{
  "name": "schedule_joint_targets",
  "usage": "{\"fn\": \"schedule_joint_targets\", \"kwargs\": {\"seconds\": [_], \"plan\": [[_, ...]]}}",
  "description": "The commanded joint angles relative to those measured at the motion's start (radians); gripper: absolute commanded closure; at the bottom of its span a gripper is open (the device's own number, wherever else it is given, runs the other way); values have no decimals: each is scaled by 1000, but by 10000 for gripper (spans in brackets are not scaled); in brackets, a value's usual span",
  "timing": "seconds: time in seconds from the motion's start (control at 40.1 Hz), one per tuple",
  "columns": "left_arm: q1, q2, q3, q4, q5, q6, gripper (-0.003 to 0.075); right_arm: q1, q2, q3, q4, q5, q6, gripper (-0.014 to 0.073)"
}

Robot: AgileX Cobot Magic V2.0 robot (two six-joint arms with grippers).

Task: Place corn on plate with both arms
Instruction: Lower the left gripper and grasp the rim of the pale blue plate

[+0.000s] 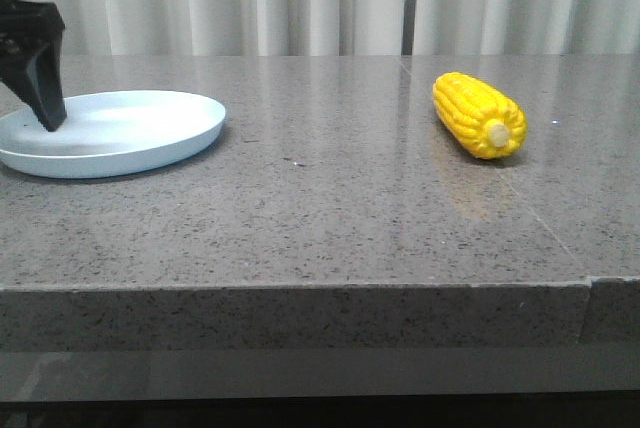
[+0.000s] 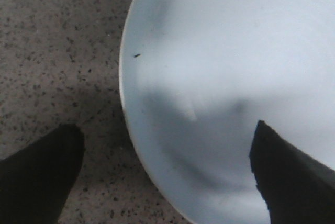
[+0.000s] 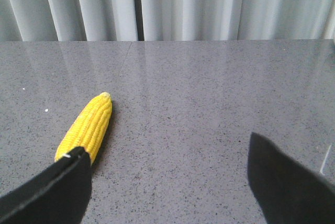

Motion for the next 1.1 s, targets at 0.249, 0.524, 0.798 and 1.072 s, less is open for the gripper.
{"fn": "schedule_joint_targets", "kwargs": {"seconds": [0.249,0.524,0.798,1.072], "plan": [[-7,-11,-35,-32,-58,-11,448,-8,14,-35,-15,-76,-10,-38],[-7,-11,-35,-32,-56,-11,642,-8,14,-35,-15,-76,-10,-38],[-7,-11,-35,-34,-73,-11,741,-8,14,-35,-15,-76,-10,-38],[-7,-83,-72,-89,-91,-11,741,-8,14,-35,-15,-76,-10,-38]]}}
